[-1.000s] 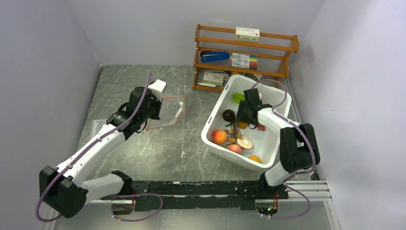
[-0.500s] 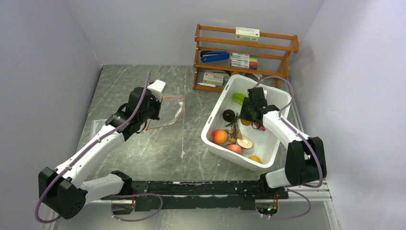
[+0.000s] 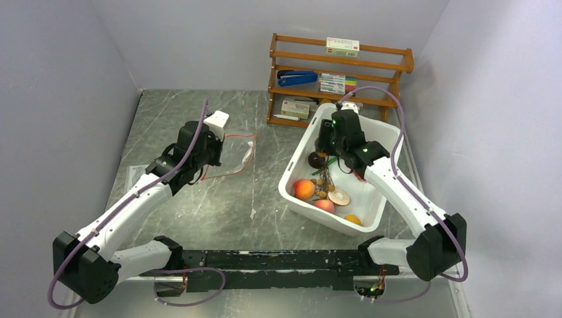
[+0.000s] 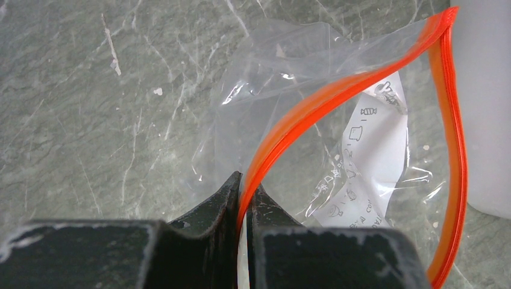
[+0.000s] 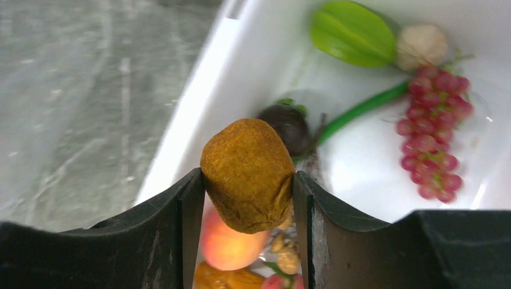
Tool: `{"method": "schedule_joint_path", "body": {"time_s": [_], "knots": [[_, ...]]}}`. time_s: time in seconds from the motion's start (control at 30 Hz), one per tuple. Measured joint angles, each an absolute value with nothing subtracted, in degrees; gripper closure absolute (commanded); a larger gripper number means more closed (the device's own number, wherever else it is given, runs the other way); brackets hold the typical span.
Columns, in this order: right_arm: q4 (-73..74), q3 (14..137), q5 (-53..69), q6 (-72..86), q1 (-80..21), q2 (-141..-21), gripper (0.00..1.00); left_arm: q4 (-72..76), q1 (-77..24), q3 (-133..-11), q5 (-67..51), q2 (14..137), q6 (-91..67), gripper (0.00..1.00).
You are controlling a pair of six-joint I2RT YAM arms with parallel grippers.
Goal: Place the food in the zip-top bag and seal the zipper
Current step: Pick up the fake fruit from the bin, then place the fake fruit in the zipper food storage bag.
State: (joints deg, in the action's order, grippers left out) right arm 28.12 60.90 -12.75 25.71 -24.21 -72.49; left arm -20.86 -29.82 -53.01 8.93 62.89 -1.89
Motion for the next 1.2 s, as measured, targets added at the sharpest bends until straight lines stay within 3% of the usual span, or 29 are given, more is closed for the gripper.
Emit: {"method": "schedule_joint_path", "body": {"time_s": [0.3,0.6,1.07,1.2], "knots": [[21.4,62.8,-2.3,28.6,-35.6,-69.9,0.59,-20.5,-29.8,-52.9,6.6,62.6,-1.9,0.93],[4.1,62.0,8.4,35.2,-44.1,-71.7,0.59,-19.6,-29.8,-52.6,4.9,61.6,-1.9,0.93],[-5.4,62.8,7.9,40.3,-49.6,-83.8,0.58,-19.2,-29.8,-52.3,4.1,61.0,-1.9,0.93],[-4.7,63.6,6.0,40.3,-49.9,-85.2,0.52,-19.1,-29.8,-52.3,3.8,60.9,-2.0,0.93]]}}
